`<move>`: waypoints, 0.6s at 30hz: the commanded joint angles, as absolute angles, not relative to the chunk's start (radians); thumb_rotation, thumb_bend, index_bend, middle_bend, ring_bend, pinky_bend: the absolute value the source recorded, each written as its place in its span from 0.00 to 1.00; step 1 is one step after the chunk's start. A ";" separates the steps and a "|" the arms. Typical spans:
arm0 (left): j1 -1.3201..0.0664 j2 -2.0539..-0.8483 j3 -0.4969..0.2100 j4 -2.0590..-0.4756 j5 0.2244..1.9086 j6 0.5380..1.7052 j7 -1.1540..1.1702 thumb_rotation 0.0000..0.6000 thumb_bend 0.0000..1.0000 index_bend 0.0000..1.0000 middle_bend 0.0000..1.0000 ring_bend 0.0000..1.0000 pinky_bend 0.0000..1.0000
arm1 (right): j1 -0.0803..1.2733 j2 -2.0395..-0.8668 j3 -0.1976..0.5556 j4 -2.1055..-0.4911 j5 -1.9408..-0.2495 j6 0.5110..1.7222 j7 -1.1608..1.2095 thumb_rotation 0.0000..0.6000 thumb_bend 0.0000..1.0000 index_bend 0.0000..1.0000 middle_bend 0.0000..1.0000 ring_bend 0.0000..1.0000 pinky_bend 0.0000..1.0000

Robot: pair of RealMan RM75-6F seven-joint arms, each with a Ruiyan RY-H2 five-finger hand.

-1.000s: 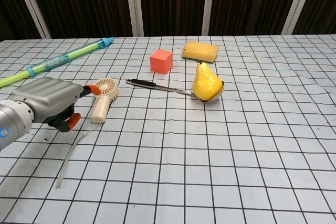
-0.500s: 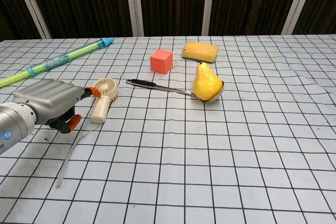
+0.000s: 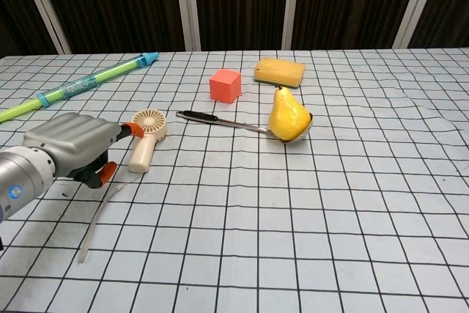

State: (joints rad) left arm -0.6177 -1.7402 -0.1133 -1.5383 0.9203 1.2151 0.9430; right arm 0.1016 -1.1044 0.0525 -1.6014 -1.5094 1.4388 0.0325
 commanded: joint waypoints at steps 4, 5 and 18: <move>-0.618 -1.739 -0.112 -1.542 0.929 1.224 0.931 1.00 0.76 0.14 0.91 0.66 0.66 | 0.101 -1.104 0.052 -1.602 -1.509 1.439 0.031 1.00 0.28 0.06 0.00 0.00 0.00; -0.619 -1.738 -0.112 -1.542 0.928 1.224 0.930 1.00 0.76 0.14 0.91 0.66 0.66 | 0.101 -1.104 0.052 -1.602 -1.509 1.439 0.031 1.00 0.28 0.06 0.00 0.00 0.00; -0.623 -1.743 -0.101 -1.534 0.918 1.223 0.934 1.00 0.76 0.16 0.91 0.66 0.66 | 0.102 -1.104 0.053 -1.603 -1.508 1.439 0.031 1.00 0.28 0.06 0.00 0.00 0.00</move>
